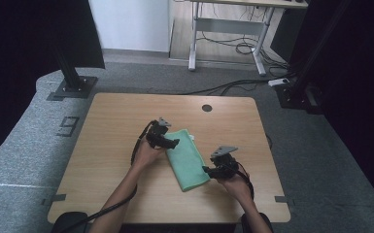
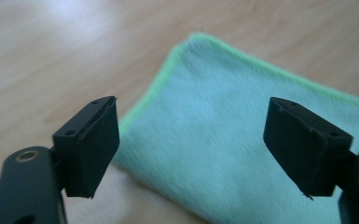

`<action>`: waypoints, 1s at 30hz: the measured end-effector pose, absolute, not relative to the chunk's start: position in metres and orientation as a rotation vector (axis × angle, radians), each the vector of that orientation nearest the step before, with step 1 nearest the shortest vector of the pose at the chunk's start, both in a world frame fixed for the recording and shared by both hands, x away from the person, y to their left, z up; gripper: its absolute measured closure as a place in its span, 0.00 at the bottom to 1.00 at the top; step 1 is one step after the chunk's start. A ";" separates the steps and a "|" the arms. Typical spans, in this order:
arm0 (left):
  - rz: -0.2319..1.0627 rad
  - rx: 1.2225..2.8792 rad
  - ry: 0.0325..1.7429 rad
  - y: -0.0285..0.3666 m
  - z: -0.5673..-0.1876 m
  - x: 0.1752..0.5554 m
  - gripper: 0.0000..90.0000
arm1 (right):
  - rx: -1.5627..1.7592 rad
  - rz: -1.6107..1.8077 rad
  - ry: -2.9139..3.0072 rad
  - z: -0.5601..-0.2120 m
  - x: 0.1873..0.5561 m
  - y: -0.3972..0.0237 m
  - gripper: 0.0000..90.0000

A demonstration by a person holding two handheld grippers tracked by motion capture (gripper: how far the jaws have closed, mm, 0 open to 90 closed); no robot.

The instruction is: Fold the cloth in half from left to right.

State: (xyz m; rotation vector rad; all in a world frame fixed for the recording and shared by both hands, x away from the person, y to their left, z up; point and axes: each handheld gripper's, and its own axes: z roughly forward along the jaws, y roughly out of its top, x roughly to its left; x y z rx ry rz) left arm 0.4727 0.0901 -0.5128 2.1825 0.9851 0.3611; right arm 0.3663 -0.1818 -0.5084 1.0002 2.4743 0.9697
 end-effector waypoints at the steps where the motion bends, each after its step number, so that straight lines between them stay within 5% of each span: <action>1: 0.358 2.189 0.984 0.090 -0.515 0.469 0.19 | 1.012 0.959 2.476 -0.512 0.367 -0.184 0.52; 14: 0.413 2.262 1.007 0.090 -0.539 0.437 0.15 | 1.038 0.895 2.500 -0.536 0.373 -0.183 0.43; 30: 0.413 2.224 1.086 0.117 -0.543 0.446 0.12 | 0.924 0.944 2.577 -0.538 0.361 -0.146 0.41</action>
